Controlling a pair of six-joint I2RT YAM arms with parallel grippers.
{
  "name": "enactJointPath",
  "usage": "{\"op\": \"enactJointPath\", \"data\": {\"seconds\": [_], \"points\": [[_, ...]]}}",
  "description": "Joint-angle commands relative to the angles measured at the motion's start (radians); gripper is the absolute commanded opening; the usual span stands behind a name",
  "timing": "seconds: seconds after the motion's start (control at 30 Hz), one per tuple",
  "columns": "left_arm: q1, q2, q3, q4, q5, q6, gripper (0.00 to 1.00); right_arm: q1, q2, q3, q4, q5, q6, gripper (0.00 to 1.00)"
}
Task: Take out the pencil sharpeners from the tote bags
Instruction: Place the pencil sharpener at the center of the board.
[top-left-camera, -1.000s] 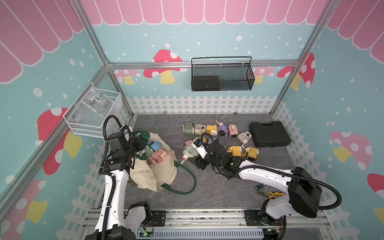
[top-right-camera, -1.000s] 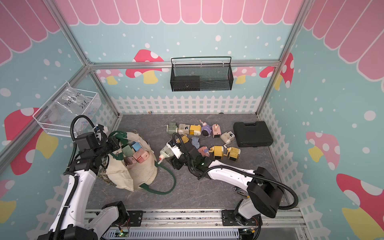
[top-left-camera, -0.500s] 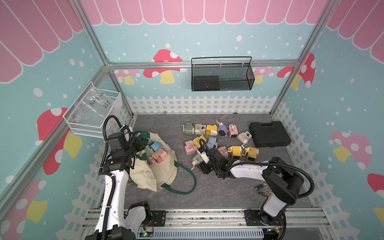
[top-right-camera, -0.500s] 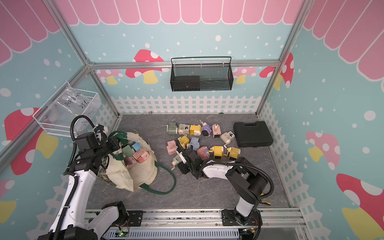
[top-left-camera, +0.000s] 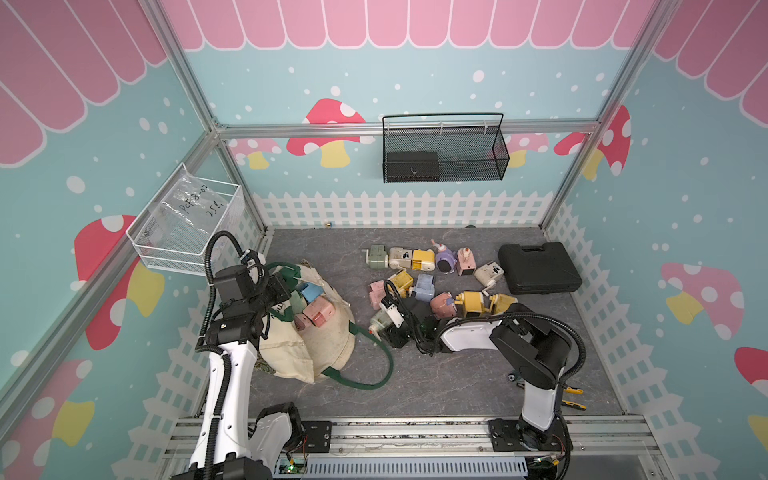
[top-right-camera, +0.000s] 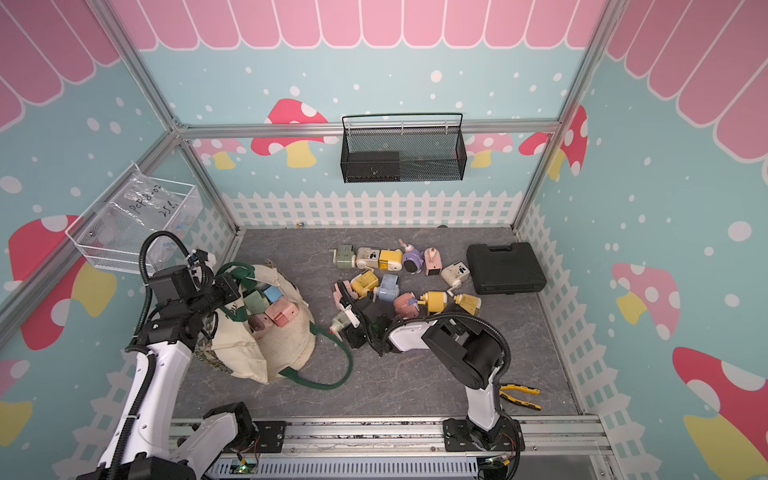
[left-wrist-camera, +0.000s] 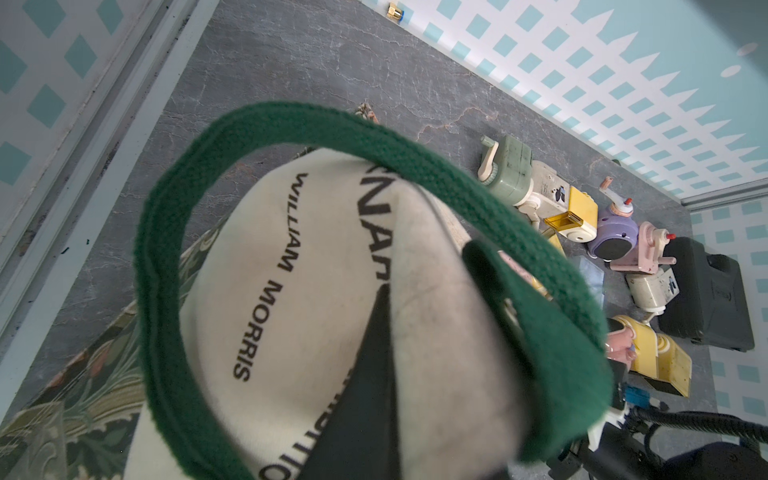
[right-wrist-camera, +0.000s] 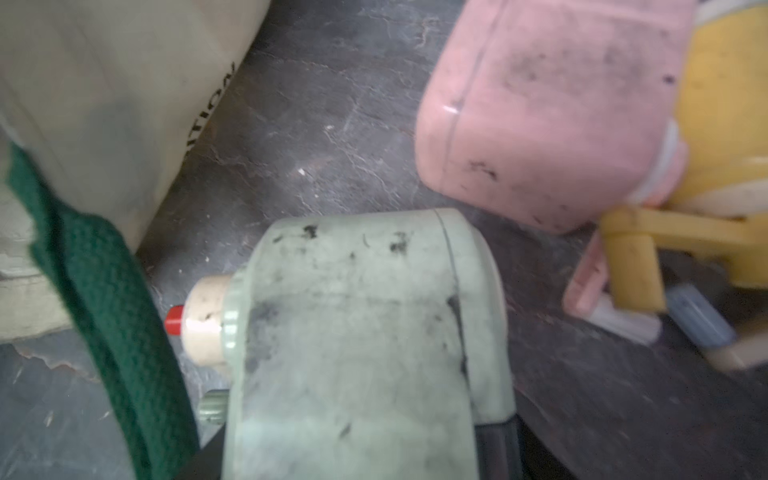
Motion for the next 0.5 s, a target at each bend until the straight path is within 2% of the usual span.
{"op": "enactJointPath", "data": {"seconds": [0.0, 0.13, 0.3, 0.47], "points": [[0.007, -0.016, 0.015, 0.06, 0.044, -0.005, 0.0, 0.012, 0.05, 0.047, 0.002, -0.003, 0.009, 0.55], [0.006, -0.019, 0.008, 0.081, 0.079, -0.014, 0.0, 0.013, 0.061, 0.066, -0.007, 0.01, 0.014, 0.59], [0.006, -0.016, 0.008, 0.089, 0.101, -0.018, 0.0, 0.014, 0.038, 0.071, -0.047, 0.046, 0.009, 0.76], [0.005, -0.014, 0.008, 0.085, 0.101, -0.016, 0.0, 0.014, -0.005, 0.051, -0.06, 0.041, -0.011, 0.85]]}}
